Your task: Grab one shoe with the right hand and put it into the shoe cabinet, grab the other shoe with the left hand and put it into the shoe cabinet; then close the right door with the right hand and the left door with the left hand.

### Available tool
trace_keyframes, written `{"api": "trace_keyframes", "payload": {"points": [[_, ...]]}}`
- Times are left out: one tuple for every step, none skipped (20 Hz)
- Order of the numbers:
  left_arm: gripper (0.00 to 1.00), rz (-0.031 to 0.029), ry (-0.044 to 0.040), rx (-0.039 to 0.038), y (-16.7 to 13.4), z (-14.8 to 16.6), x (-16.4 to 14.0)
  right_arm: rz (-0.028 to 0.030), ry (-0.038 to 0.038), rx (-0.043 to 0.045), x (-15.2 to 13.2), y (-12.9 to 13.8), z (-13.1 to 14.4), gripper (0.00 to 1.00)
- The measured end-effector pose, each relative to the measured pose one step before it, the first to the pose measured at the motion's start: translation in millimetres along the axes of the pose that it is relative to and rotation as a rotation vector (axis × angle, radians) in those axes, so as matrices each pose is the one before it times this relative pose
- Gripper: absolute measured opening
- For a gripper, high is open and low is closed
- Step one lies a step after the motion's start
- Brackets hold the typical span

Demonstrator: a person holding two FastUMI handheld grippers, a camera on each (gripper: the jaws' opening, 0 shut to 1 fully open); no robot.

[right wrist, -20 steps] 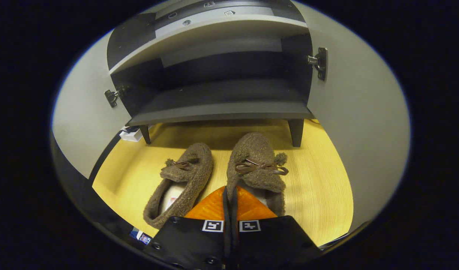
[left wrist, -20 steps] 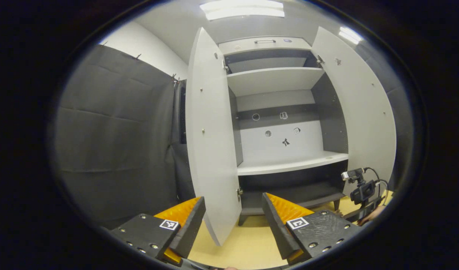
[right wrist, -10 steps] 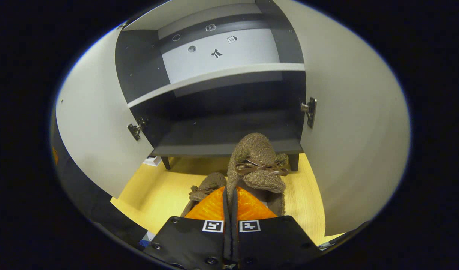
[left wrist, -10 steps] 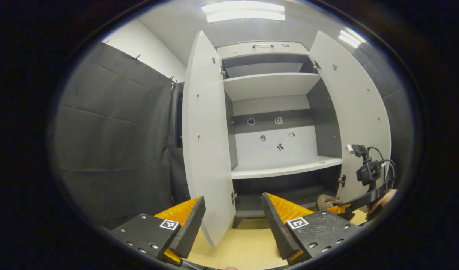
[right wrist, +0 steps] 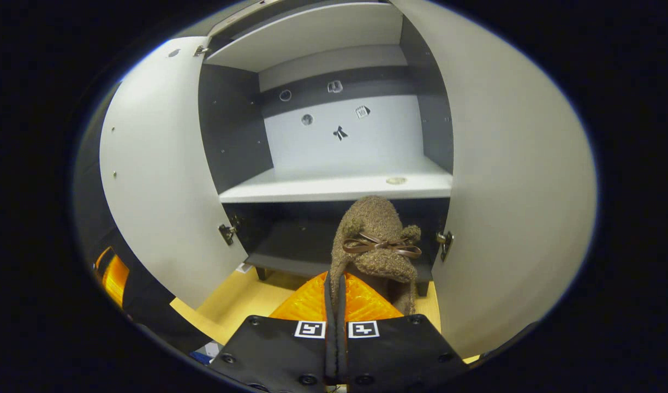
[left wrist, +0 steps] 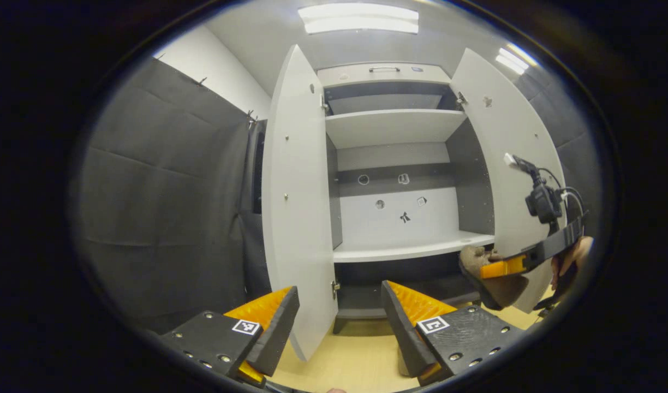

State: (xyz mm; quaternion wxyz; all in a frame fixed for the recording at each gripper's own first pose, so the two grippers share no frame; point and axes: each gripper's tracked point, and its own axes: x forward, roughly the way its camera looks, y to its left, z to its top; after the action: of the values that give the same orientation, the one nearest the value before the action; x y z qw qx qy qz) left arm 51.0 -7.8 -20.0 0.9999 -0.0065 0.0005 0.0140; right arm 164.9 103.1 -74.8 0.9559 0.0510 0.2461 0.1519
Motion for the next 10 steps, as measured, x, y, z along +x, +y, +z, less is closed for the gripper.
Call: {"api": "trace_keyframes", "payload": {"points": [[0.88, -0.00082, -0.00204, -0.00273, -0.31, 0.59, 2.30, 0.00563, -0.02218, -0.00883, -0.13, 1.59, 12.25, 0.01], [0.88, -0.00062, -0.00168, -0.00157, -0.55, -0.86, 0.43, 0.00172, -0.02373, -0.01038, 0.28, 1.36, 13.78, 0.01], [0.88, -0.00028, -0.00213, -0.00087, 0.13, 0.63, 1.73, 0.00025, -0.02199, -0.01018, 1.91, 0.91, 14.08, 0.01], [0.88, -0.00047, -0.00089, -0.00038, -1.01, 0.61, 0.36, -0.00005, -0.02296, -0.00719, 1.93, -0.07, 13.16, 0.01], [0.88, 0.00103, -0.00018, 0.00014, 0.21, 0.02, 0.79, -0.00255, -0.01996, -0.00590, 4.04, -1.33, 12.09, 0.01], [0.88, 0.00159, -0.00125, -0.00033, 0.51, -0.40, 0.37, -0.00294, -0.01762, -0.00440, 5.66, -1.71, 11.63, 0.01], [0.88, 0.00239, -0.00045, -0.00001, 0.58, 0.16, 1.46, -0.00397, -0.01310, -0.00307, 6.42, -1.86, 9.89, 0.00], [0.88, 0.00348, 0.00115, 0.00066, 0.68, -0.60, 0.48, -0.00308, -0.00836, -0.00306, 6.80, -1.70, 9.29, 0.00], [0.88, 0.00422, 0.00205, 0.00071, 1.47, -1.16, 0.42, -0.00256, -0.01163, -0.00096, 6.46, -1.78, 9.02, 0.01], [0.88, 0.00464, 0.00157, -0.00042, 1.41, -0.41, 0.76, -0.00292, -0.01300, -0.00145, 7.63, -2.46, 9.52, 0.01]]}}
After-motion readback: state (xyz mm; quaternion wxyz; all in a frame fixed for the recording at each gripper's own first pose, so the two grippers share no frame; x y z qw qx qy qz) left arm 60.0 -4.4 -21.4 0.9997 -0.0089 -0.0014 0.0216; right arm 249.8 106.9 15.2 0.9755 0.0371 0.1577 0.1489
